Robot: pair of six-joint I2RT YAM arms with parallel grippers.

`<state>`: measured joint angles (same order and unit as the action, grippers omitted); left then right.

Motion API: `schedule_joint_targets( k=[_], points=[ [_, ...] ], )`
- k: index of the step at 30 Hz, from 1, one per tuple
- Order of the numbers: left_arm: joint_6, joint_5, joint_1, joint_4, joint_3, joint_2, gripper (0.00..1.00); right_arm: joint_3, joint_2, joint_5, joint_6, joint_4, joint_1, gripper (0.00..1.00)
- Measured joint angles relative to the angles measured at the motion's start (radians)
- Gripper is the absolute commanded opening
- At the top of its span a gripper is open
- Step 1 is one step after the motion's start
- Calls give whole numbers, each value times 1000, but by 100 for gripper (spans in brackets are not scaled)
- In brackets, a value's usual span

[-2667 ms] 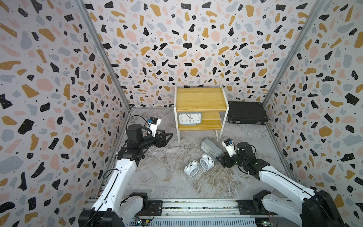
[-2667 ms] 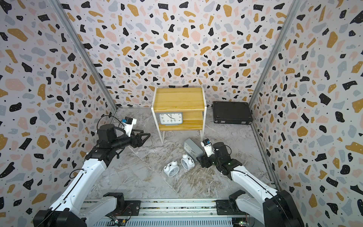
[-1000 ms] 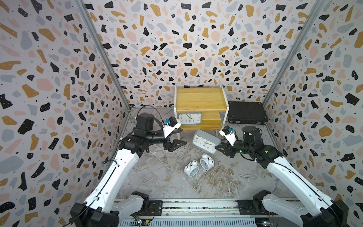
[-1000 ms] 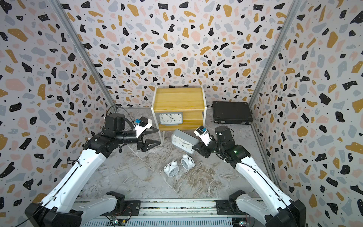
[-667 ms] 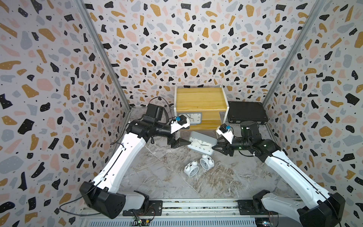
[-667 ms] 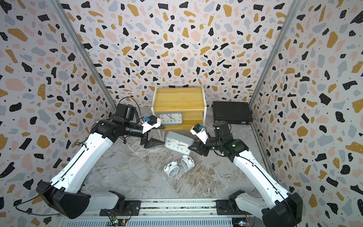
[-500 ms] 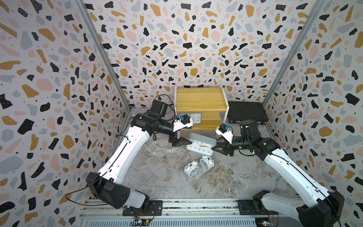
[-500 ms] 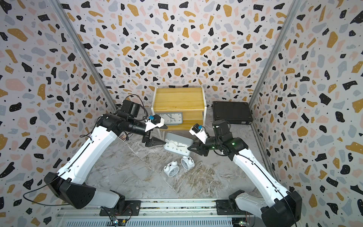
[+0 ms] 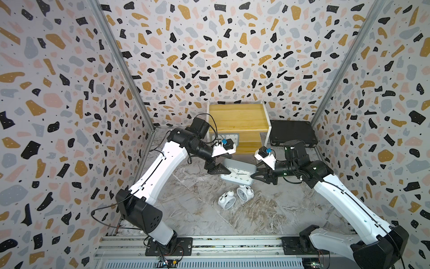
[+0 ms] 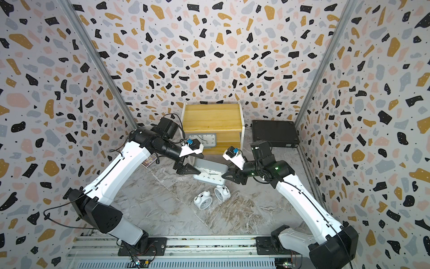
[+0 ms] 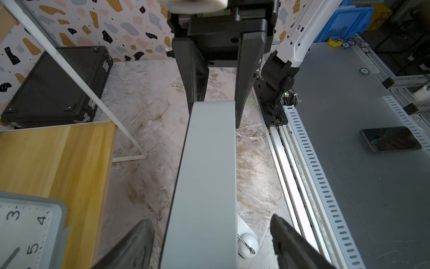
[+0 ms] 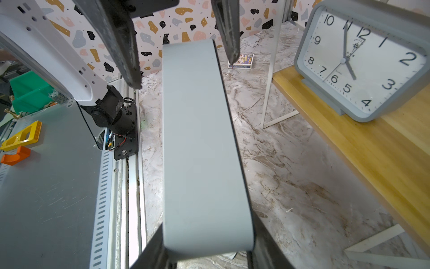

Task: Place the alarm clocks on the shelf by style
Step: Pick up the alarm from the center of the board.

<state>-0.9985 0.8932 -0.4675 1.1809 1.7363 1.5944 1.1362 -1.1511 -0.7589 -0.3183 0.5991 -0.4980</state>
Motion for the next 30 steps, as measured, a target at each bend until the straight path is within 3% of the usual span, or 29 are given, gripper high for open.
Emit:
schedule_joint_targets(
  k=[7,10,14,18,20,25,30],
  points=[
    [7,-17,-11,6,5,22,67,0,0,14,-6,15,-4,23],
    [9,-19,-13,16,22,34,56,0,0,19,-6,18,-5,24],
    [-13,-18,-14,42,40,42,33,0,0,24,-10,15,-4,24],
    [-20,-23,-14,53,48,42,22,0,0,29,-12,7,-5,27],
    [-21,-24,-13,53,48,42,19,-5,1,30,-10,-1,-5,31],
    [-10,-34,-14,51,51,42,15,-44,20,33,21,-58,-5,56],
    [79,-49,-14,27,52,38,14,-110,54,32,86,-193,-4,74]
  ],
)
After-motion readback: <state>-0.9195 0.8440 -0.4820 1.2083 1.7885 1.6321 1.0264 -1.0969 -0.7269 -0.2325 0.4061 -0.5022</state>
